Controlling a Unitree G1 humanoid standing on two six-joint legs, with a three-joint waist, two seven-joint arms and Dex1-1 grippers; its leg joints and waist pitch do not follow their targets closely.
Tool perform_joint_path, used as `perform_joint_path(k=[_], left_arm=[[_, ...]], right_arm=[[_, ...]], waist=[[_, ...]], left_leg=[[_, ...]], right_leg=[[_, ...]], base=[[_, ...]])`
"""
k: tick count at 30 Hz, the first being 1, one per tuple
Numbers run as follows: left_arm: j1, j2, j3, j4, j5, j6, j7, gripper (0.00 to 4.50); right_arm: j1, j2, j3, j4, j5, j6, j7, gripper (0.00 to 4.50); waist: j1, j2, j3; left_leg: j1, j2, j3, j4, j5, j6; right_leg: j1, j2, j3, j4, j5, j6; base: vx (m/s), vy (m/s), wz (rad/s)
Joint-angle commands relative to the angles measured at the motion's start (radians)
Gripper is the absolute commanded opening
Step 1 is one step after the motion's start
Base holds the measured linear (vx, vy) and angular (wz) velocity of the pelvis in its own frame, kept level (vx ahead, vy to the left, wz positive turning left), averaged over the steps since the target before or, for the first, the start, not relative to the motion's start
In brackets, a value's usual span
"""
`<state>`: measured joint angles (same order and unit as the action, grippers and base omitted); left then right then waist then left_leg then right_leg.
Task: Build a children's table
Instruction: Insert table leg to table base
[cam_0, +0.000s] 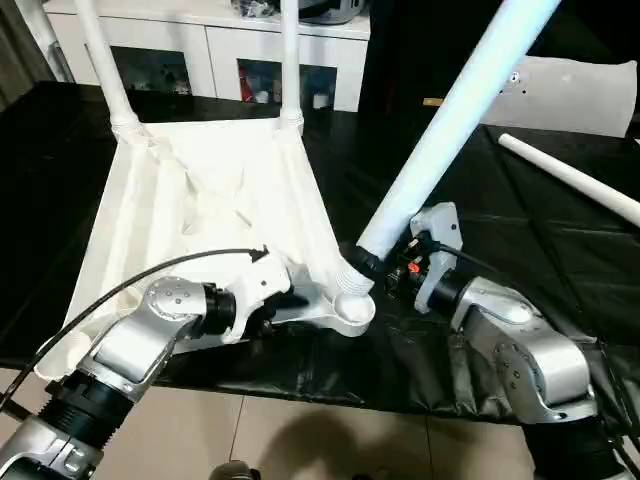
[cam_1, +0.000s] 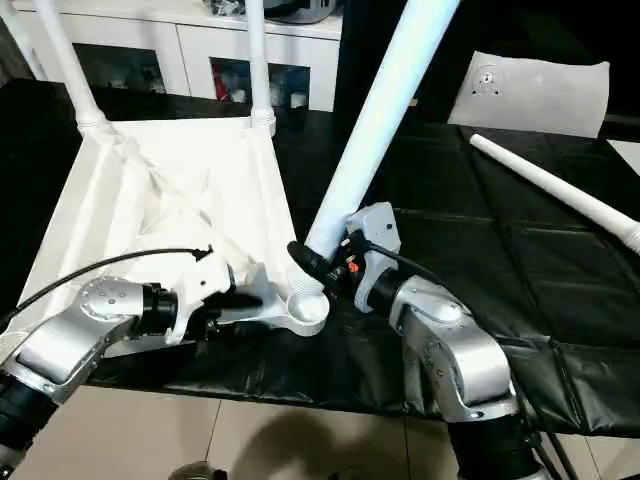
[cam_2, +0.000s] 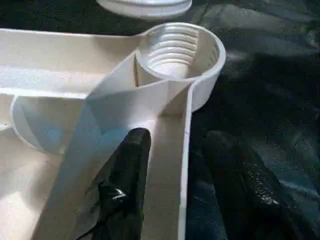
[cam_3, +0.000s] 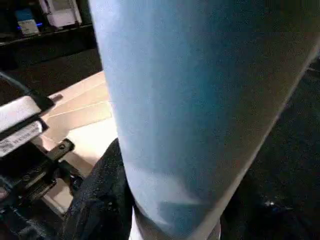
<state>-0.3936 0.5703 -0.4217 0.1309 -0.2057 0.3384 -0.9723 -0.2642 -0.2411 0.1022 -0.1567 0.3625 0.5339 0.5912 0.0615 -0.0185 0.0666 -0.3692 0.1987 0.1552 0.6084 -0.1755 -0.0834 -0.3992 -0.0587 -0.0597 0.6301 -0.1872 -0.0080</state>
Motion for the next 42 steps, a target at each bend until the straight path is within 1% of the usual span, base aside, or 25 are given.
perform_joint_path(k=[1,3,4,5,6,7,8,10,15,18,22,23,24,25,27,28,29,32,33,35,39,40,42], left_arm=[[-0.021,0.007,-0.007,0.018,0.027,-0.005,-0.017,1.58],[-0.022,0.005,-0.002,0.026,0.029,-0.001,-0.017,1.31],[-0.022,0.005,-0.002,0.026,0.029,-0.001,-0.017,1.31],[-0.024,0.004,0.0,0.033,0.031,-0.003,-0.02,1.2],[-0.024,0.004,0.0,0.035,0.032,-0.003,-0.021,1.11],[-0.026,0.004,0.001,0.039,0.033,-0.001,-0.023,0.89],[-0.028,0.005,0.002,0.041,0.034,0.001,-0.025,0.89],[-0.029,0.01,0.003,0.038,0.036,0.001,-0.034,0.75],[-0.031,0.014,0.001,0.043,0.055,-0.004,-0.052,0.29],[-0.032,0.021,-0.01,0.046,0.074,-0.014,-0.06,0.02],[-0.03,0.029,-0.018,0.038,0.085,-0.026,-0.068,0.0],[-0.03,0.029,-0.019,0.036,0.086,-0.029,-0.068,0.0],[-0.03,0.031,-0.02,0.035,0.091,-0.036,-0.071,0.0],[-0.03,0.032,-0.021,0.034,0.096,-0.042,-0.074,0.0],[-0.027,0.034,-0.016,0.032,0.1,-0.062,-0.085,0.0],[-0.025,0.038,-0.018,0.027,0.1,-0.069,-0.096,0.0],[-0.024,0.039,-0.017,0.026,0.1,-0.068,-0.097,0.0],[-0.019,0.039,-0.011,0.016,0.101,-0.063,-0.1,0.0],[-0.02,0.036,-0.008,0.019,0.106,-0.069,-0.094,0.0],[-0.023,0.034,-0.006,0.024,0.118,-0.073,-0.081,0.0],[-0.024,0.027,-0.001,0.036,0.142,-0.086,-0.058,0.0],[-0.022,0.022,0.008,0.04,0.144,-0.106,-0.045,0.0],[-0.023,0.019,0.011,0.042,0.143,-0.108,-0.042,0.0]], right_arm=[[0.012,-0.011,-0.004,-0.03,0.014,0.019,0.013,1.89],[0.012,-0.015,0.002,-0.032,0.016,0.025,0.017,1.89],[0.012,-0.015,0.002,-0.032,0.016,0.025,0.017,1.89],[0.012,-0.017,0.004,-0.032,0.018,0.031,0.019,1.89],[0.012,-0.018,0.005,-0.032,0.018,0.031,0.02,1.89],[0.012,-0.021,0.008,-0.031,0.018,0.034,0.021,1.89],[0.012,-0.023,0.01,-0.029,0.018,0.038,0.021,1.89],[0.009,-0.024,0.015,-0.025,0.017,0.038,0.021,1.89],[0.004,-0.026,0.026,-0.016,0.008,0.04,0.033,1.89],[-0.002,-0.028,0.04,0.002,-0.003,0.036,0.041,1.89],[-0.013,-0.035,0.053,0.03,-0.022,0.029,0.042,1.89],[-0.015,-0.038,0.056,0.034,-0.027,0.027,0.043,1.89],[-0.018,-0.04,0.057,0.04,-0.028,0.034,0.041,1.89],[-0.021,-0.041,0.056,0.043,-0.028,0.039,0.039,1.89],[-0.027,-0.046,0.06,0.052,-0.032,0.052,0.04,1.89],[-0.029,-0.048,0.061,0.056,-0.034,0.05,0.042,1.89],[-0.029,-0.048,0.061,0.056,-0.034,0.051,0.043,1.89],[-0.036,-0.055,0.07,0.073,-0.04,0.053,0.048,1.89],[-0.04,-0.055,0.073,0.078,-0.038,0.058,0.051,1.89],[-0.045,-0.057,0.077,0.083,-0.033,0.069,0.058,1.89],[-0.049,-0.07,0.096,0.081,-0.034,0.089,0.076,1.89],[-0.049,-0.072,0.099,0.077,-0.029,0.096,0.084,1.89],[-0.048,-0.075,0.101,0.073,-0.025,0.103,0.091,1.89]], waist=[[0.002,0.019,-0.065],[0.002,0.018,-0.065],[0.002,0.018,-0.065],[0.001,0.016,-0.065],[0.002,0.018,-0.065],[0.002,0.015,-0.065],[0.002,0.015,-0.065],[0.003,0.015,-0.064],[0.002,0.016,-0.064],[0.003,0.013,-0.065],[0.001,0.013,-0.064],[0.001,0.011,-0.065],[0.001,0.01,-0.064],[0.001,0.012,-0.064],[0.002,0.012,-0.065],[0.002,0.008,-0.065],[0.002,0.009,-0.065],[0.002,0.009,-0.065],[0.001,0.006,-0.065],[0.002,0.007,-0.065],[0.003,0.006,-0.063],[0.003,0.01,-0.063],[0.002,0.007,-0.062]], left_leg=[[0.015,0.023,-0.004,-0.086,-0.312,-0.049],[0.015,0.024,-0.005,-0.087,-0.313,-0.051],[0.014,0.023,-0.005,-0.087,-0.312,-0.05],[0.014,0.023,-0.004,-0.087,-0.313,-0.049],[0.014,0.024,-0.005,-0.087,-0.314,-0.049],[0.013,0.023,-0.005,-0.087,-0.314,-0.048],[0.014,0.023,-0.005,-0.087,-0.311,-0.047],[0.014,0.023,-0.005,-0.087,-0.313,-0.048],[0.014,0.024,-0.005,-0.087,-0.312,-0.047],[0.013,0.024,-0.005,-0.087,-0.306,-0.045],[0.012,0.024,-0.005,-0.088,-0.303,-0.046],[0.013,0.024,-0.005,-0.087,-0.3,-0.045],[0.013,0.024,-0.004,-0.087,-0.3,-0.045],[0.013,0.024,-0.004,-0.087,-0.302,-0.044],[0.013,0.024,-0.004,-0.087,-0.291,-0.044],[0.011,0.024,-0.003,-0.087,-0.287,-0.042],[0.01,0.024,-0.003,-0.087,-0.283,-0.041],[0.012,0.024,-0.002,-0.086,-0.281,-0.041],[0.012,0.024,-0.002,-0.086,-0.281,-0.04],[0.011,0.025,-0.003,-0.086,-0.277,-0.039],[0.012,0.025,-0.003,-0.087,-0.286,-0.039],[0.013,0.025,-0.003,-0.087,-0.29,-0.04],[0.014,0.025,-0.003,-0.087,-0.306,-0.04]], right_leg=[[0.04,-0.068,0.051,-0.089,-0.318,-0.153],[0.04,-0.069,0.051,-0.089,-0.321,-0.152],[0.041,-0.069,0.051,-0.09,-0.321,-0.151],[0.04,-0.068,0.051,-0.09,-0.325,-0.15],[0.04,-0.069,0.051,-0.09,-0.329,-0.151],[0.04,-0.069,0.051,-0.091,-0.332,-0.15],[0.04,-0.07,0.051,-0.09,-0.336,-0.149],[0.04,-0.07,0.051,-0.092,-0.347,-0.146],[0.039,-0.07,0.051,-0.092,-0.346,-0.144],[0.039,-0.07,0.051,-0.092,-0.338,-0.146],[0.04,-0.071,0.051,-0.089,-0.339,-0.15],[0.04,-0.071,0.051,-0.09,-0.339,-0.149],[0.039,-0.071,0.052,-0.09,-0.339,-0.15],[0.039,-0.072,0.052,-0.091,-0.344,-0.15],[0.04,-0.071,0.052,-0.089,-0.329,-0.15],[0.041,-0.071,0.052,-0.089,-0.325,-0.15],[0.042,-0.072,0.052,-0.088,-0.323,-0.15],[0.04,-0.072,0.052,-0.088,-0.321,-0.154],[0.04,-0.071,0.052,-0.088,-0.323,-0.154],[0.041,-0.072,0.052,-0.087,-0.322,-0.155],[0.04,-0.073,0.051,-0.09,-0.345,-0.147],[0.039,-0.073,0.052,-0.09,-0.351,-0.145],[0.038,-0.072,0.051,-0.093,-0.371,-0.14]], base=[[0.0,0.0,0.0],[0.0,0.0,0.0],[0.0,0.0,0.0],[0.0,0.0,0.0],[0.0,0.0,0.0],[0.0,0.0,0.0],[0.0,0.0,0.0],[0.0,0.0,0.0],[0.0,0.0,0.0],[0.0,0.0,0.0],[0.0,0.0,0.0],[0.0,0.0,0.0],[0.0,0.0,0.0],[0.0,0.0,0.0],[0.0,0.0,0.0],[0.0,0.0,0.0],[0.0,0.0,0.0],[0.0,0.0,0.0],[0.0,0.0,0.0],[0.0,0.0,0.0],[0.0,0.0,0.0],[0.0,0.0,0.0],[0.0,0.0,0.0]])
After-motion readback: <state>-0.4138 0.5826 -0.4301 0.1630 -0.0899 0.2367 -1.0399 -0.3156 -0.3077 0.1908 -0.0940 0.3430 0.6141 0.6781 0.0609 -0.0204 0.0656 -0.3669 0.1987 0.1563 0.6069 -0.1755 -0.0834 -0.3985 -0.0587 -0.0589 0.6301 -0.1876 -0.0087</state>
